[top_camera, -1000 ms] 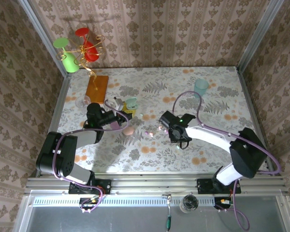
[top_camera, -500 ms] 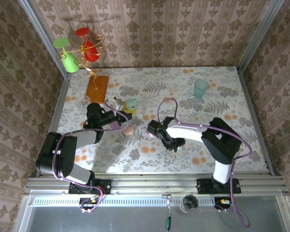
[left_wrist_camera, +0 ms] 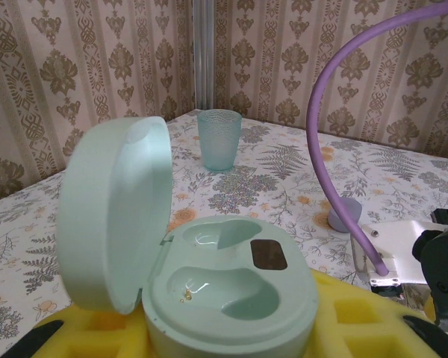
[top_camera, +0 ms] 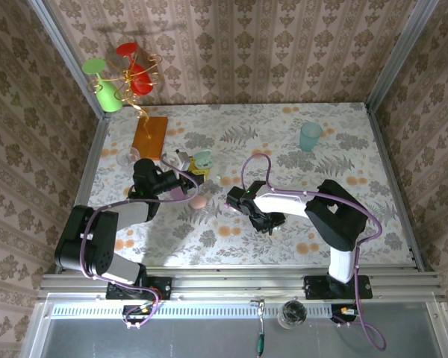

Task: Insert the wireless bluetooth earbuds into the charging case

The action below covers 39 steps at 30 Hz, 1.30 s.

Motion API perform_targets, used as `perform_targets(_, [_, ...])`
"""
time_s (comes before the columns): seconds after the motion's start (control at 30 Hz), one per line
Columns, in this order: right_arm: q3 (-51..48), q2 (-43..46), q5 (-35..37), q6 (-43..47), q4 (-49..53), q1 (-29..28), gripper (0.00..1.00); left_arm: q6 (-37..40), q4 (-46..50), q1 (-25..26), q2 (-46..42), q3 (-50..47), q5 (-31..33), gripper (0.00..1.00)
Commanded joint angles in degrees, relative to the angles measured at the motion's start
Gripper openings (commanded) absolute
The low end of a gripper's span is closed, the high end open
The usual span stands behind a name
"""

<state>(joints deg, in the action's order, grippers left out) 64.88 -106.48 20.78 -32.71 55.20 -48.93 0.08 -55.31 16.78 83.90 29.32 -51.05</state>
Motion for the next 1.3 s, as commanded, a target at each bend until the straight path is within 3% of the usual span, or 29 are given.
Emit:
perform_targets(0.0, [0.4, -0.2, 0.0, 0.4, 3.7, -0.3, 0.33, 1.3, 0.3, -0.5, -1.1, 0.6, -1.0, 0.33])
perform_targets(0.5, [0.2, -2.9, 0.7, 0.1, 3.2, -0.1, 0.27, 0.8, 0.2, -0.4, -1.1, 0.9, -1.3, 0.33])
perform_targets(0.77, [0.1, 5.9, 1.5, 0.7, 1.0, 0.6, 0.21, 3.0, 2.8, 1.2, -2.0, 0.9, -2.1, 0.33])
perform_targets(1.03, [-3.6, 22.6, -6.1, 6.3, -12.7, 3.0, 0.18, 6.3, 7.8, 6.7, -2.5, 3.1, -3.3, 0.33])
perform_targets(1.27, [-6.0, 34.3, -23.8, 8.4, -24.0, 8.8, 0.16, 6.7, 10.8, 11.8, -1.7, 5.0, -6.5, 0.33])
